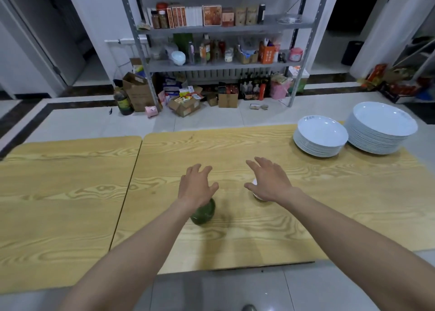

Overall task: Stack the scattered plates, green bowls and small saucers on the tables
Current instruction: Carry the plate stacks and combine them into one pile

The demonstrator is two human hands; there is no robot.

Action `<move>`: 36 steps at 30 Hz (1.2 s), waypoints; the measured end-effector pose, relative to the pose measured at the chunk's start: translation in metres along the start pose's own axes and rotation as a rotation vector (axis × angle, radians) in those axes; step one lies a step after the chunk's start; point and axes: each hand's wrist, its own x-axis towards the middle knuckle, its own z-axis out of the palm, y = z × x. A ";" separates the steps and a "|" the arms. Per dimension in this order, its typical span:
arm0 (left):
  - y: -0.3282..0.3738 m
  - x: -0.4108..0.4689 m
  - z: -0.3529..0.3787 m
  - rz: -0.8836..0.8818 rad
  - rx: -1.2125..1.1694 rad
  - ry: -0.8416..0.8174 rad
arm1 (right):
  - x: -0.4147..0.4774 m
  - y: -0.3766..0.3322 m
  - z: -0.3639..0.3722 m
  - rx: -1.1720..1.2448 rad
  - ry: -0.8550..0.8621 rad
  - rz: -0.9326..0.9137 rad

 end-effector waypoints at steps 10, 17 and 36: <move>-0.044 -0.010 0.062 -0.273 -0.241 -0.208 | -0.005 0.011 0.027 0.045 -0.064 0.042; -0.057 -0.009 0.090 -0.412 -0.463 -0.267 | -0.007 0.027 0.033 0.071 -0.087 0.062; -0.072 -0.010 0.113 -0.526 -1.058 -0.107 | -0.044 0.059 0.063 0.531 0.045 0.245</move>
